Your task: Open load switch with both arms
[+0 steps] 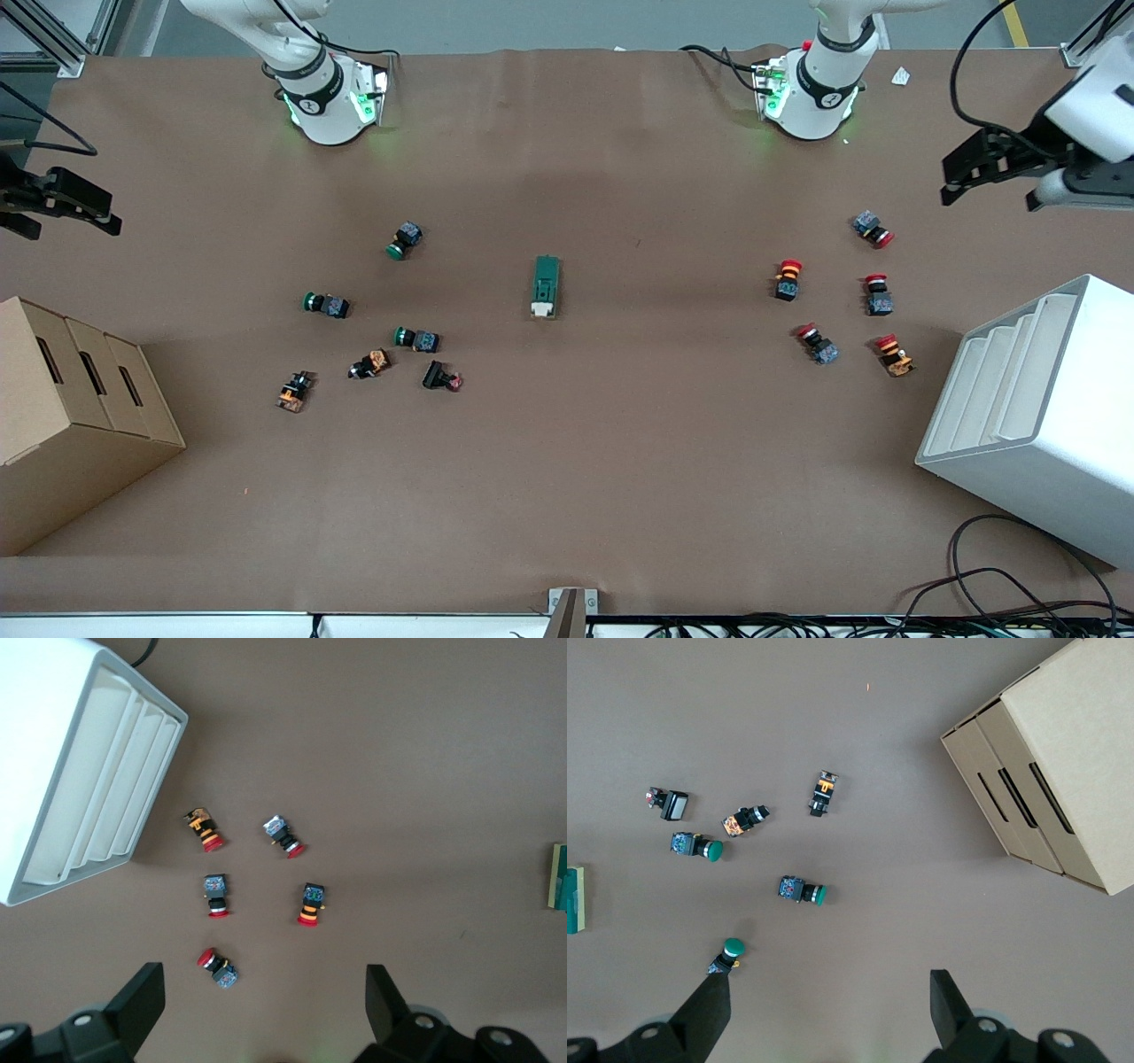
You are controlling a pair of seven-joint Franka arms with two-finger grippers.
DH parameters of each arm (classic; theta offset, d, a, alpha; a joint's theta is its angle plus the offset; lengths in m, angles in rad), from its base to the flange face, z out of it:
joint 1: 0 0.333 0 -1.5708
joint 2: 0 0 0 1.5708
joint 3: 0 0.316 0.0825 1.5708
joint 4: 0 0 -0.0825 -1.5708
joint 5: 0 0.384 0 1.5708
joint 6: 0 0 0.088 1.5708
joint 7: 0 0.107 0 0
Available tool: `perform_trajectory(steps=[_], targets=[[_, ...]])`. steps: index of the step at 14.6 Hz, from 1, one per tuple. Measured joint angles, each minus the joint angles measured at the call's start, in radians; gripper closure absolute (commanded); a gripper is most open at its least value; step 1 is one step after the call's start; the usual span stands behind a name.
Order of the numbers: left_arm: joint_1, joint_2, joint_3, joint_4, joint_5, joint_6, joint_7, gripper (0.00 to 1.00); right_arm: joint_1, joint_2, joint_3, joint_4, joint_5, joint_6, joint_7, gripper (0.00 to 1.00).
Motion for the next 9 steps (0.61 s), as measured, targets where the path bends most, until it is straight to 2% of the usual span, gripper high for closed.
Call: perform_trajectory(steps=[2,6,9], targets=[[-0.007,0.032,-0.073,0.002,0.0,0.035,-0.076,0.0,0.0,0.0,0.0,-0.003,0.001,0.001,0.006,0.0],[-0.045,0.143,-0.266,-0.001,0.0,0.16,-0.401,0.0,0.002,0.001,0.002,-0.009,0.023,0.002,0.053,0.0],[-0.17,0.241,-0.316,-0.006,0.08,0.254,-0.662,0.0,0.009,0.002,0.007,-0.025,0.033,0.002,0.128,0.0]])
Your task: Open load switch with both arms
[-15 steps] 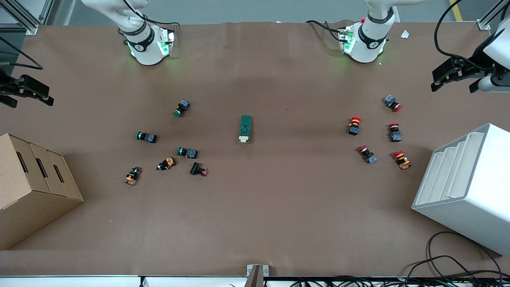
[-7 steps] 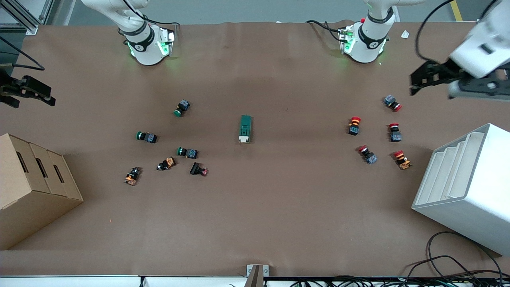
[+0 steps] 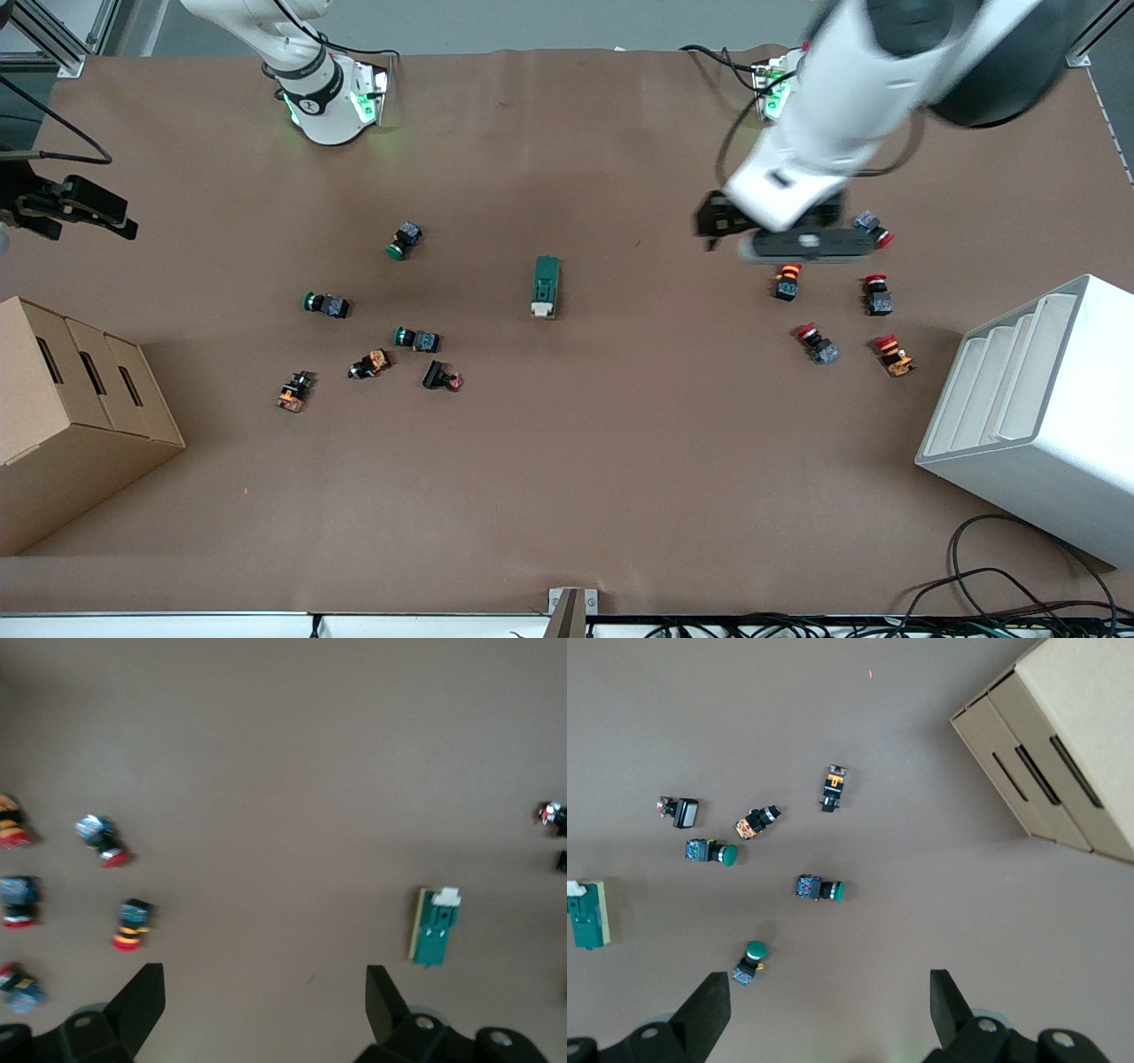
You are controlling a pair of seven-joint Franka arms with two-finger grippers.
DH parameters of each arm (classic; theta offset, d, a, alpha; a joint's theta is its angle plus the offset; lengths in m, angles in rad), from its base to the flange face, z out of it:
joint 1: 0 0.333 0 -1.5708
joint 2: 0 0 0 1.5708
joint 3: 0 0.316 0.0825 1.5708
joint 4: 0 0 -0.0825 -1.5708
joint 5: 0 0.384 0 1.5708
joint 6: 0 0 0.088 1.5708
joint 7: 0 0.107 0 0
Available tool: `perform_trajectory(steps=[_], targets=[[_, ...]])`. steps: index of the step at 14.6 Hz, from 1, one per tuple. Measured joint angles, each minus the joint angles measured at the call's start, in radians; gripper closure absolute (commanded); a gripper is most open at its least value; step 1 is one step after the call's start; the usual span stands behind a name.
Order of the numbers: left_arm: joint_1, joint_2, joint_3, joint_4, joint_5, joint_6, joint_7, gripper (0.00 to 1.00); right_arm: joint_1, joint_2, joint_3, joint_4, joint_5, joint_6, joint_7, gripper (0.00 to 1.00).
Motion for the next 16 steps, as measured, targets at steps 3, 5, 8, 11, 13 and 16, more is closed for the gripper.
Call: perform_trajectory(steps=[3,5,8,11,13,16], targets=[[-0.163,0.103,-0.003,-0.008,0.101,0.095,-0.25,0.0,0.034,0.001,0.003,-0.015,0.01,-0.001,0.151,0.0],[-0.253,0.162,-0.004,-0.033,0.188,0.164,-0.391,0.0,0.065,0.002,0.005,-0.026,0.011,-0.001,0.245,0.0],[-0.384,0.247,-0.004,-0.074,0.339,0.22,-0.635,0.0,0.089,0.004,0.006,-0.032,0.028,-0.001,0.355,0.0],[-0.488,0.335,-0.004,-0.082,0.506,0.275,-0.852,0.0,0.125,0.025,0.007,-0.039,0.064,0.004,0.497,0.0],[-0.545,0.383,-0.004,-0.084,0.638,0.291,-0.96,0.0,0.169,0.058,0.009,-0.048,0.081,0.038,0.619,0.0],[-0.618,0.466,-0.003,-0.091,0.891,0.295,-1.132,0.0,0.272,0.138,0.012,-0.054,0.088,0.122,0.835,0.0]])
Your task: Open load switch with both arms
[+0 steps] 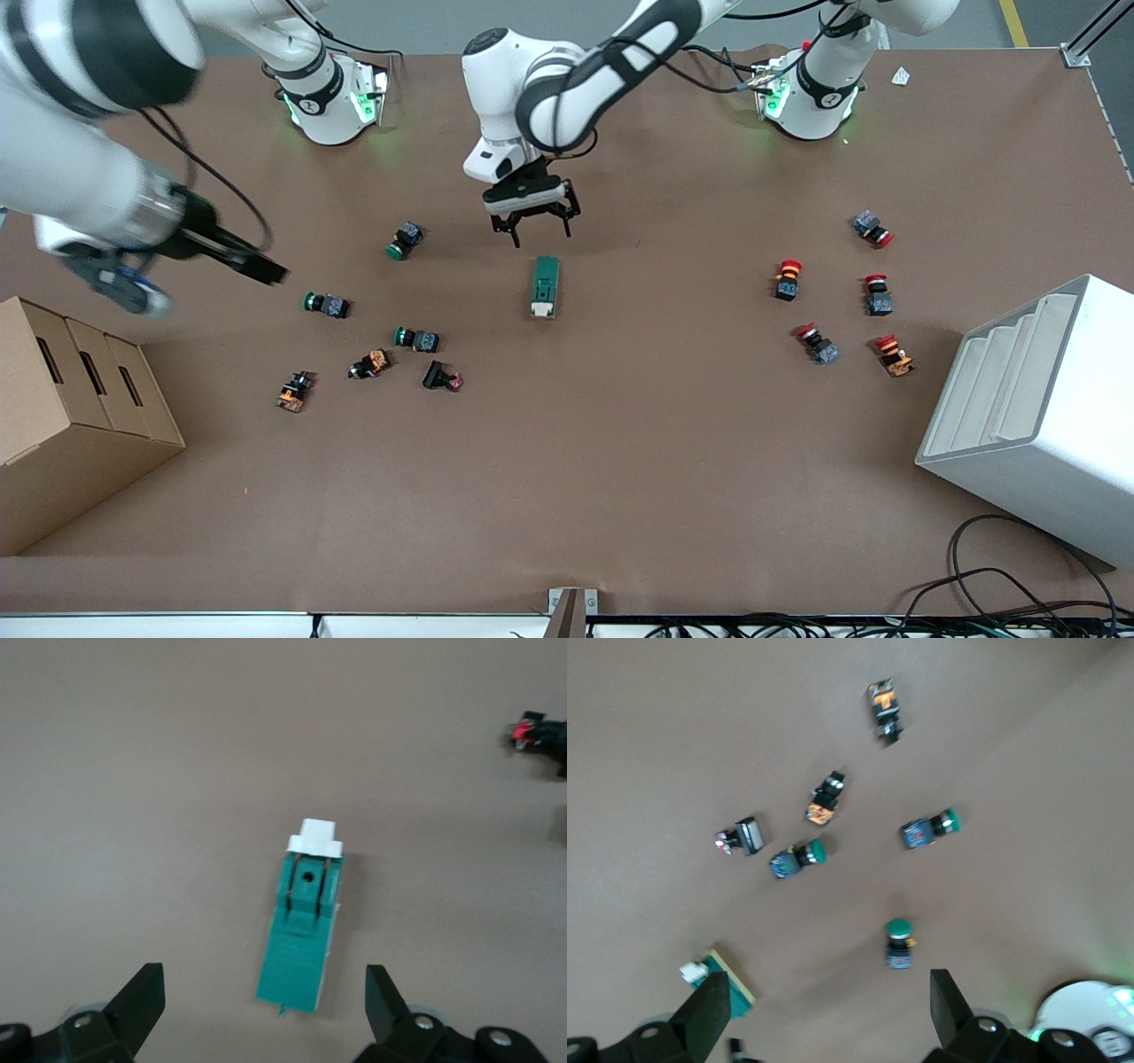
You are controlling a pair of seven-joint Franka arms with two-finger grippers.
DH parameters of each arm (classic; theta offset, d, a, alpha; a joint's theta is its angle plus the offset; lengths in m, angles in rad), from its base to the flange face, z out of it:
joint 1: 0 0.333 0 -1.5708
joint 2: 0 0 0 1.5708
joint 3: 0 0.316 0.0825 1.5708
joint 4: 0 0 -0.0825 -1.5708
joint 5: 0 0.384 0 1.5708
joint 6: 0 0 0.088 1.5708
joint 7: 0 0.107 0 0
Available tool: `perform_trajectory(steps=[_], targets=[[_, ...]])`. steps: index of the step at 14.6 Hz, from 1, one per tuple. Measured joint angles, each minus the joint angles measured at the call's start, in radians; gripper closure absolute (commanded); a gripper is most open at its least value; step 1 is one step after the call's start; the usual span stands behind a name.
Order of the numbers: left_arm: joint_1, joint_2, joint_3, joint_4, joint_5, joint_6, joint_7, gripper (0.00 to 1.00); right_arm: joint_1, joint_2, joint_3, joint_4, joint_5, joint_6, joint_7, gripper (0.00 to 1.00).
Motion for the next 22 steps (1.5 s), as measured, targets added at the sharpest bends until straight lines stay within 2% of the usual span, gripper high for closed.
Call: perform_trajectory(steps=[4,7,11,14,17,22], targets=[[-0.042,0.113,0.001,-0.026,0.376,0.0,-0.226,0.0,0.113,0.099,0.001,0.0,0.0,0.109,0.226,0.0],[-0.041,0.144,0.003,-0.058,0.55,0.0,-0.315,0.0,0.166,0.156,0.001,0.0,0.009,0.179,0.379,0.0],[-0.039,0.145,0.006,-0.146,0.763,-0.001,-0.48,0.0,0.219,0.25,0.001,0.021,0.058,0.265,0.59,0.0],[-0.039,0.146,0.009,-0.214,0.878,-0.058,-0.585,0.0,0.263,0.35,0.002,0.094,0.065,0.269,0.732,0.0],[-0.04,0.172,0.011,-0.241,0.953,-0.133,-0.694,0.0,0.317,0.472,0.002,0.181,0.066,0.27,0.79,0.0],[-0.067,0.218,0.011,-0.239,0.978,-0.183,-0.796,0.0,0.368,0.6,0.002,0.245,0.066,0.272,0.861,0.0]])
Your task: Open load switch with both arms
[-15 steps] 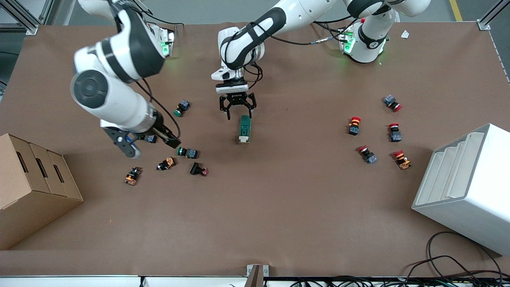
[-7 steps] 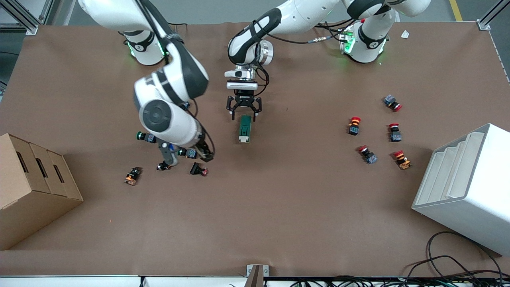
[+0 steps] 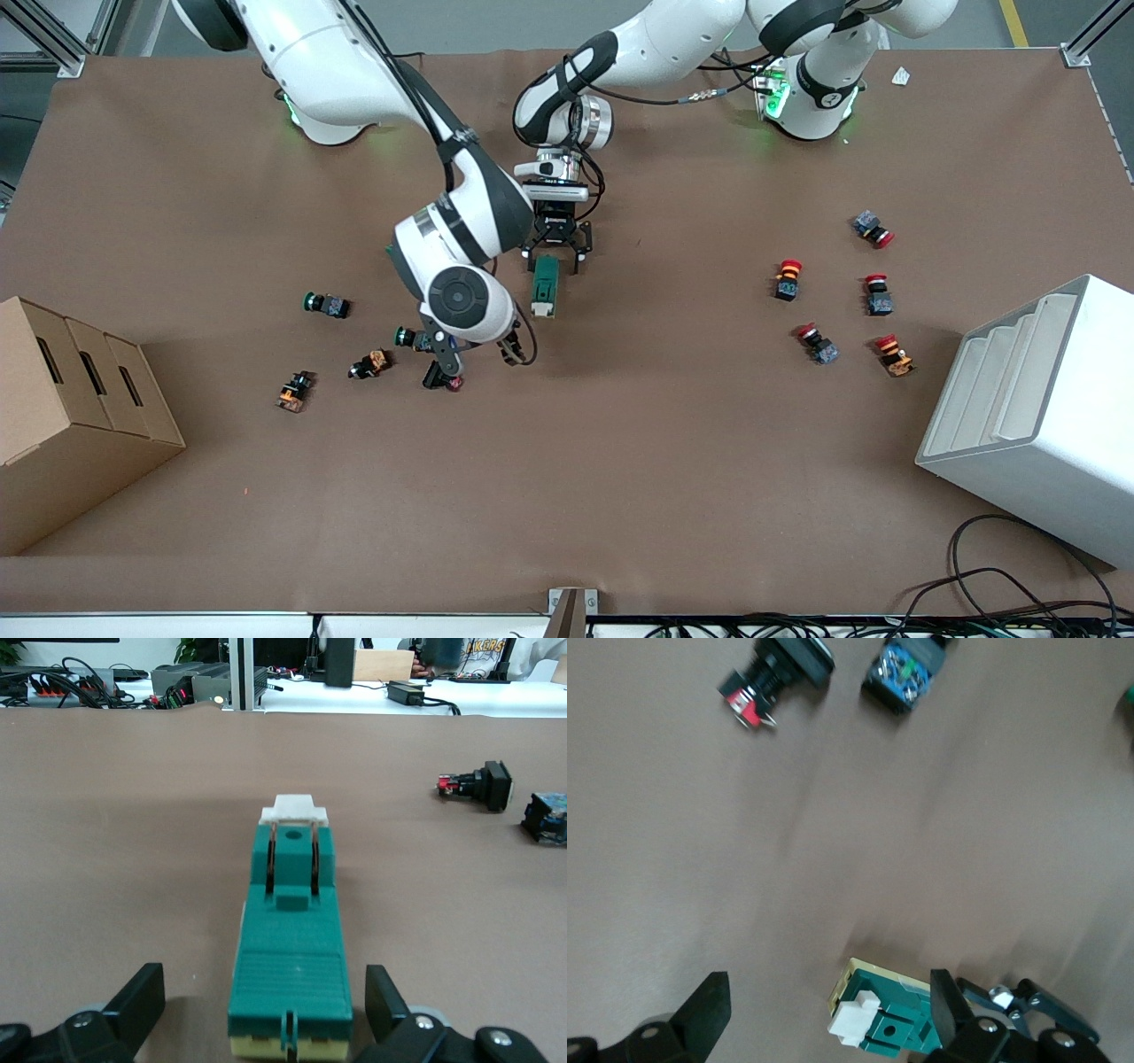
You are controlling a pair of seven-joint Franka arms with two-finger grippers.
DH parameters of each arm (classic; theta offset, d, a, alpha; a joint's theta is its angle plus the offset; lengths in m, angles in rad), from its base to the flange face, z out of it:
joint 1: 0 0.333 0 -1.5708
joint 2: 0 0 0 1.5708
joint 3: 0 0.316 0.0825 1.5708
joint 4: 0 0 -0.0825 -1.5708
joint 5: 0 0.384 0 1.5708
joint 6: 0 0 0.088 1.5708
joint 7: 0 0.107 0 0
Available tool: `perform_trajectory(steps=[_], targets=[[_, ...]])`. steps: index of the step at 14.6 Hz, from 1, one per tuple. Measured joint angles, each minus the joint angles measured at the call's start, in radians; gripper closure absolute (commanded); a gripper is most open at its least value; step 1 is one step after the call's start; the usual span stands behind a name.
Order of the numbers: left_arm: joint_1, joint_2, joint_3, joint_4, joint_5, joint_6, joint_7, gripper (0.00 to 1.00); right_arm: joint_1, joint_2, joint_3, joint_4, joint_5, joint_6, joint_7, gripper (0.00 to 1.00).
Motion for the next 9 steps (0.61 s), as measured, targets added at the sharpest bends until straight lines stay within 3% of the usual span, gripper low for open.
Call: perform_trajectory(steps=[4,9], targets=[[-0.03,0.012,0.008,0.003,0.004,-0.033,0.001,0.0,0.047,0.041,0.001,0.008,0.004,-0.001,0.124,0.0],[-0.113,0.021,0.081,0.014,0.005,-0.056,-0.012,0.0,0.086,0.085,0.0,0.013,0.008,-0.002,0.188,0.0]])
